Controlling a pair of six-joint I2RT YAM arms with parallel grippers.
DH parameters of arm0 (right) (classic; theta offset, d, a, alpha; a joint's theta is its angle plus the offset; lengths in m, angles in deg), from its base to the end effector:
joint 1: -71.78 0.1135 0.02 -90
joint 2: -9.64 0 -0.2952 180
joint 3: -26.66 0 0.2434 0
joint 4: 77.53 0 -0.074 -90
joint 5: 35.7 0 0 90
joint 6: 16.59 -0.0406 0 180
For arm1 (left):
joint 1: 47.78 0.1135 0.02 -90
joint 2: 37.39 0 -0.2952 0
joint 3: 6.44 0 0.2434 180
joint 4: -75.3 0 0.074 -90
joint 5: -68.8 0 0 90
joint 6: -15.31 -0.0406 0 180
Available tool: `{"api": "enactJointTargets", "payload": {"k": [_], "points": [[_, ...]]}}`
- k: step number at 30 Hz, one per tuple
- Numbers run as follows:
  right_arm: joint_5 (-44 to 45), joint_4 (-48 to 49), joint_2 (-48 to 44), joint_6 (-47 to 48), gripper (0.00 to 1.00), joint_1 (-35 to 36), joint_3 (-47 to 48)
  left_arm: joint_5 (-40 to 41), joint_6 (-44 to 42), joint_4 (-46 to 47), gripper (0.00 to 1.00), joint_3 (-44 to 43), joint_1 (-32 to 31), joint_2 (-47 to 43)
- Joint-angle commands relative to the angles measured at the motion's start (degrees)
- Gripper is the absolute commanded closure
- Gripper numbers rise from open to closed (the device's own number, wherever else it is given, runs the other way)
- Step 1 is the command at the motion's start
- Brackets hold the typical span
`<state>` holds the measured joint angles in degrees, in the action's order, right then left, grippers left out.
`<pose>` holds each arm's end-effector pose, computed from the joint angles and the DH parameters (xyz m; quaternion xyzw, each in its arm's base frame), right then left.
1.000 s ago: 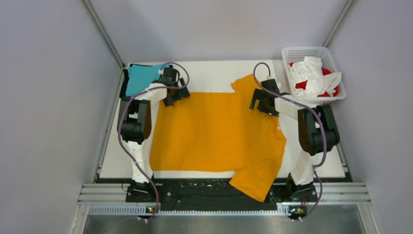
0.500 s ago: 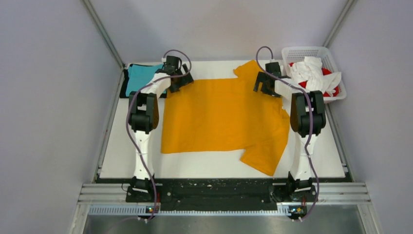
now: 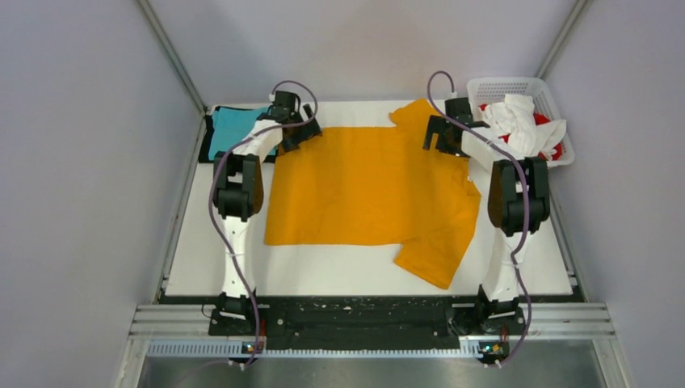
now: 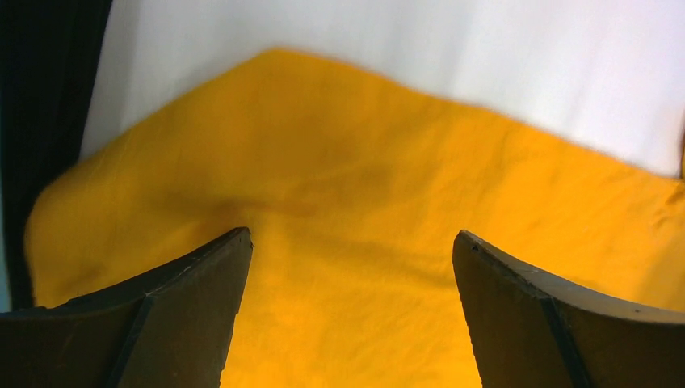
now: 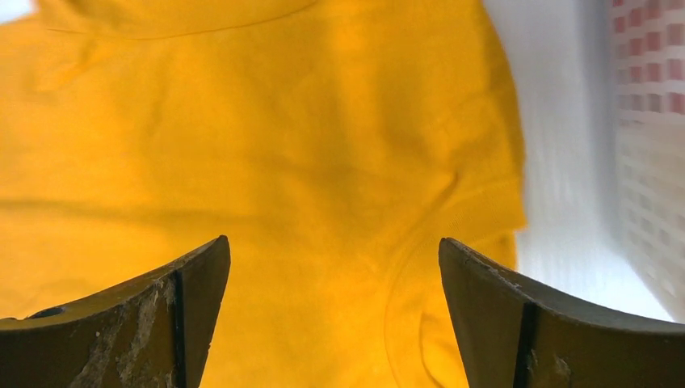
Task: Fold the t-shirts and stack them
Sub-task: Flatten out the tshirt, then grab the side of the flattened tshirt closest away from the robot with both arms
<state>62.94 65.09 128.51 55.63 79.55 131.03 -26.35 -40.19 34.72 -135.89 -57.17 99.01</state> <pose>0.4652 0.0573 0.2213 0.1067 0.9368 0.0026 0.3333 0.5447 -0.0938 0.2032 -0.1865 0.9124 -0.1741 0.3200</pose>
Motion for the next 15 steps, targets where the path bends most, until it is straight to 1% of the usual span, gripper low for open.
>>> {"api": "enactJointTargets", "payload": {"k": [1,3,5,6,9,12,15], "points": [[-0.72,0.84,-14.37,2.08,0.01,1.26,-3.69,0.05,-1.58,0.33,0.01,9.40,-0.85,-15.61],[-0.40,1.79,-19.39,1.52,0.01,1.64,-8.66,2.32,-1.89,-0.45,0.01,16.44,-1.36,-22.90],[1.55,3.68,-24.91,-1.54,0.01,1.69,-14.39,5.57,-0.93,-1.62,0.01,24.38,-1.42,-30.60],[2.74,5.07,-27.97,-3.40,0.01,1.64,-17.71,7.98,0.03,-2.42,0.01,30.24,-1.42,-34.55],[4.93,9.53,-37.48,-7.08,0.01,1.46,-26.30,14.60,3.83,-5.63,0.01,42.92,-1.42,-46.65],[4.37,12.58,-43.55,-9.47,0.01,0.90,-32.27,18.67,8.41,-9.87,0.01,53.92,-1.34,-55.56],[4.26,14.21,-47.01,-10.06,0.01,0.70,-36.06,21.27,13.25,-14.23,0.01,62.23,-1.34,-61.86]]}}
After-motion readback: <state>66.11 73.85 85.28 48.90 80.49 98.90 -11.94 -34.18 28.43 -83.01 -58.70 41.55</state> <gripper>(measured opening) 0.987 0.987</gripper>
